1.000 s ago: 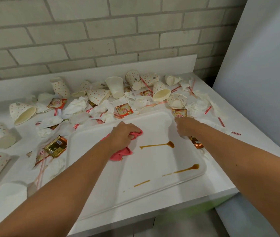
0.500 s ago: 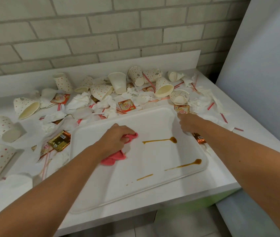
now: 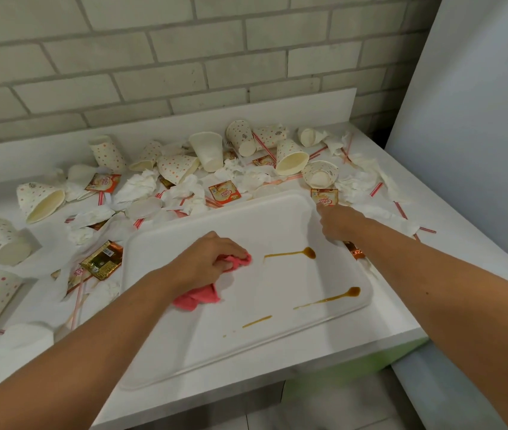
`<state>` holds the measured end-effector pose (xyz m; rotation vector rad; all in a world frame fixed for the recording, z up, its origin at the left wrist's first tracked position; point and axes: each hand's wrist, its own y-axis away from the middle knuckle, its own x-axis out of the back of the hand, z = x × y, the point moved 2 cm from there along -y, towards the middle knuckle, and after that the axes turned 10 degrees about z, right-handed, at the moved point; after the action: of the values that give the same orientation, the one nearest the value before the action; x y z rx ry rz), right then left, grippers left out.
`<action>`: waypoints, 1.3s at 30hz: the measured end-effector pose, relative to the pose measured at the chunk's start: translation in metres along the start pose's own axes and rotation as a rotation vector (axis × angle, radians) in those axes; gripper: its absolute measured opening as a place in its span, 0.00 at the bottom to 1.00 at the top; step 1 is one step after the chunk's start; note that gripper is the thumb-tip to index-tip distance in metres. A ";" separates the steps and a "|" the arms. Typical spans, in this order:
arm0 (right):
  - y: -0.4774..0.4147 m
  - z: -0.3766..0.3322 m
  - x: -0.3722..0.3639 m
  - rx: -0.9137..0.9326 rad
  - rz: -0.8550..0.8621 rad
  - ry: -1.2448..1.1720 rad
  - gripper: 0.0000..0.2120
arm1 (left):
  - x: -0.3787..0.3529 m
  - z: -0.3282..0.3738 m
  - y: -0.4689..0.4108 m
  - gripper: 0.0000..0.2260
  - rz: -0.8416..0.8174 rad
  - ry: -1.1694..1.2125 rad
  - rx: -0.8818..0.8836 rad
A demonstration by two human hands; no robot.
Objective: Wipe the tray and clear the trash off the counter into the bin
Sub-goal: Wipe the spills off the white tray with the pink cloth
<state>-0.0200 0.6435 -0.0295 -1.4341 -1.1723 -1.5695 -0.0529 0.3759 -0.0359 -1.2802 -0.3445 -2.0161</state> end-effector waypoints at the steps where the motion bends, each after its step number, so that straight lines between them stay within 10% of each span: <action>1: 0.000 -0.001 0.000 -0.003 -0.003 0.000 0.23 | 0.000 -0.001 -0.004 0.16 0.049 -0.004 0.033; 39: 0.003 -0.003 0.003 -0.039 -0.002 -0.005 0.23 | -0.033 0.027 -0.049 0.15 0.011 0.013 0.015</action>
<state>-0.0190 0.6403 -0.0264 -1.4629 -1.1523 -1.5991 -0.0600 0.4402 -0.0448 -1.2560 -0.3452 -2.0082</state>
